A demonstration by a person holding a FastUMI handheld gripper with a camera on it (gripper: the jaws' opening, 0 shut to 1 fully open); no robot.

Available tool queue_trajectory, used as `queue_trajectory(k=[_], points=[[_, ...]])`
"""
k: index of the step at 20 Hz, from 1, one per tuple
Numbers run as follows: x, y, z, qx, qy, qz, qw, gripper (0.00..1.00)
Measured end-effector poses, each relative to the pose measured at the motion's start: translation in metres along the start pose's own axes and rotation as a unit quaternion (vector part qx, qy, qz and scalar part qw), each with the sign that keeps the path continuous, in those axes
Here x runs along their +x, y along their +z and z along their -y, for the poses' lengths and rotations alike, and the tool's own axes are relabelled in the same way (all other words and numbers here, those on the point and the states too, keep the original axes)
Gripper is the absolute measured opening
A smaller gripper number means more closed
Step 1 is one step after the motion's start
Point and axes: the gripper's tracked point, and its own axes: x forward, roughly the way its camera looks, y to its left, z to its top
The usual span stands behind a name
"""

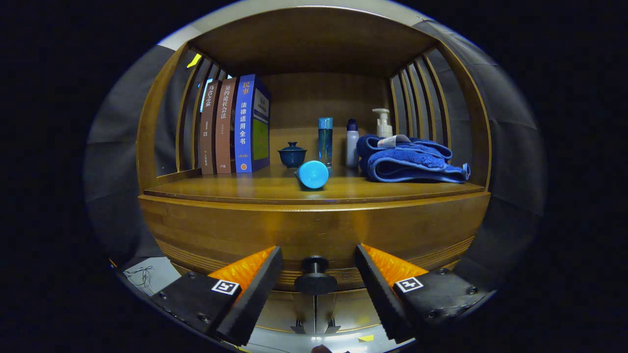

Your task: Pull open the drawer, take out the items inside it, and place them on the countertop above the cabinet.

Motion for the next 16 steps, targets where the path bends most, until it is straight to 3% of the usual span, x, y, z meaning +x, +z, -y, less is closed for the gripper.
queue_trajectory(k=[4, 16], points=[[-0.002, 0.008, 0.001, -0.008, 0.006, -0.011, 1.000, 0.99], [-0.092, 0.136, -0.009, -0.012, 0.012, 0.038, 0.999, 0.99]])
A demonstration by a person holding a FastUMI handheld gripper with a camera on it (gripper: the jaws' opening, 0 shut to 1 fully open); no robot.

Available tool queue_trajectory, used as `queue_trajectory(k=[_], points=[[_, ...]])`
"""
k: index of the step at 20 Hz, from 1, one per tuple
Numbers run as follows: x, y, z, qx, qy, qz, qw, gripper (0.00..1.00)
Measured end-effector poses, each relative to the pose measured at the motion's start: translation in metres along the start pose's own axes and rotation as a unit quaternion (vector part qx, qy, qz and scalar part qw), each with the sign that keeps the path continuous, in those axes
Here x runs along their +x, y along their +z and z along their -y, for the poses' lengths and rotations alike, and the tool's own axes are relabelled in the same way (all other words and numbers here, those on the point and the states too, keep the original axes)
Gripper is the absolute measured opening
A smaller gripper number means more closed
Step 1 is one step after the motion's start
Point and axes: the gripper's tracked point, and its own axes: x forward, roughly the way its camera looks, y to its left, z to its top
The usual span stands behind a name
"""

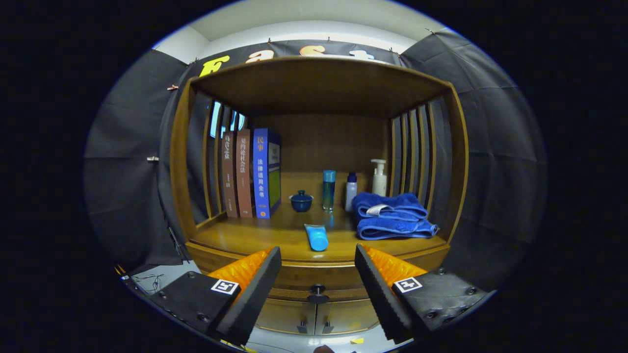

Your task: Pull open the drawer, take out the items inside it, and place them on the countertop above the cabinet.

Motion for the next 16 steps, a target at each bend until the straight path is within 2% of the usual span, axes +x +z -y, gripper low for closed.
queue_trajectory(k=[10, 16], points=[[-0.060, 0.094, -0.002, -0.008, -0.003, 0.019, 1.000, 0.99], [-0.092, 0.161, 0.008, -0.016, -0.023, 0.054, 0.998, 0.99]])
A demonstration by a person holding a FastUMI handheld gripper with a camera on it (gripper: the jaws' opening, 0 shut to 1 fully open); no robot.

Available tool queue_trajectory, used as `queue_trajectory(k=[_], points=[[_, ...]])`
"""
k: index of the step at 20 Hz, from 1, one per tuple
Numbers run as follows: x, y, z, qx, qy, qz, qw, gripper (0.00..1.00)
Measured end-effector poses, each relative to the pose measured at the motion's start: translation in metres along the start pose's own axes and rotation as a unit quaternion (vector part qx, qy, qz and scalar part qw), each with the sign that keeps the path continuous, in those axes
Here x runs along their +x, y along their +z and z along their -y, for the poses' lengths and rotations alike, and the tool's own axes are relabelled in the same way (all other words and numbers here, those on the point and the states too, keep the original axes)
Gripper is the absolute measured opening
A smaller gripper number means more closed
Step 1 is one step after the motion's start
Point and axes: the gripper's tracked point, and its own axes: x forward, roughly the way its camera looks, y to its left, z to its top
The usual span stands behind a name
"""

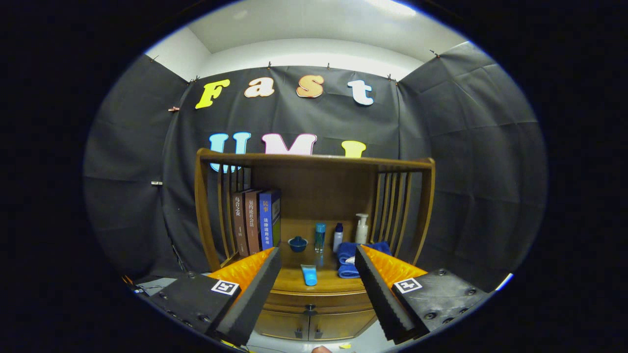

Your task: Pull open the drawer, take out the items inside it, and place them on the countertop above the cabinet.

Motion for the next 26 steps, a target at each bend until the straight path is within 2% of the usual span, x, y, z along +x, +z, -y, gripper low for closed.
queue_trajectory(k=[11, 17, 26], points=[[-0.034, 0.074, -0.003, 0.004, 0.005, 0.044, 0.999, 0.98], [-0.040, 0.080, -0.009, 0.030, 0.008, 0.048, 0.998, 0.98], [-0.054, 0.078, -0.025, 0.009, -0.012, 0.059, 0.998, 0.98]])
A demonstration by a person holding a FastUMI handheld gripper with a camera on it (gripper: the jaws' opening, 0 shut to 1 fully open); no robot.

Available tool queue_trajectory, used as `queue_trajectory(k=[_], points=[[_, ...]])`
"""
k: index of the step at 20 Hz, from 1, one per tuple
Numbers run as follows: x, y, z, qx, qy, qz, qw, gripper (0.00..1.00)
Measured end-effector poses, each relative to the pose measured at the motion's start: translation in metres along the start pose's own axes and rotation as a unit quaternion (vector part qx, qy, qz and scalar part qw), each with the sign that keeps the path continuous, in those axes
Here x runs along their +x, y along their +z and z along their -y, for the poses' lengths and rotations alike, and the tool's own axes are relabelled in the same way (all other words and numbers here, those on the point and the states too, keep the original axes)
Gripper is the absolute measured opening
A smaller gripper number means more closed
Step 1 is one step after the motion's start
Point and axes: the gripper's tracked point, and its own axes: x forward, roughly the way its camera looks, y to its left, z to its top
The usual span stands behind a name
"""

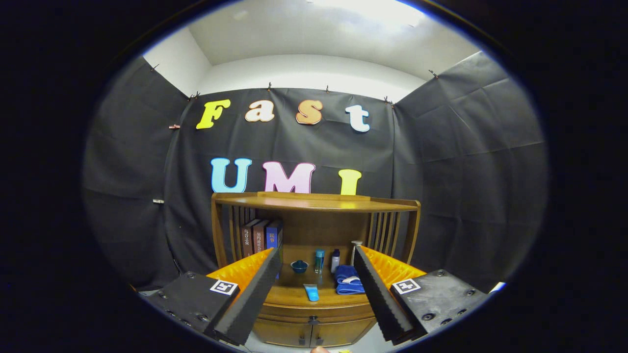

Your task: Pull open the drawer, take out the items inside it, and place them on the countertop above the cabinet.

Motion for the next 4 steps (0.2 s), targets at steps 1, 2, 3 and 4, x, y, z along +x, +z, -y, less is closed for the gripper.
queue_trajectory(k=[1, 2, 3, 4], points=[[-0.0011, -0.0009, -0.0031, 0.002, 0.000, 0.000, 1.000, 0.99], [-0.0024, -0.0025, -0.0056, 0.003, 0.000, 0.000, 1.000, 0.99], [-0.0037, -0.0045, -0.0079, 0.003, 0.000, -0.001, 1.000, 0.99], [-0.0060, -0.0053, -0.0103, 0.003, 0.000, -0.002, 1.000, 0.99]])
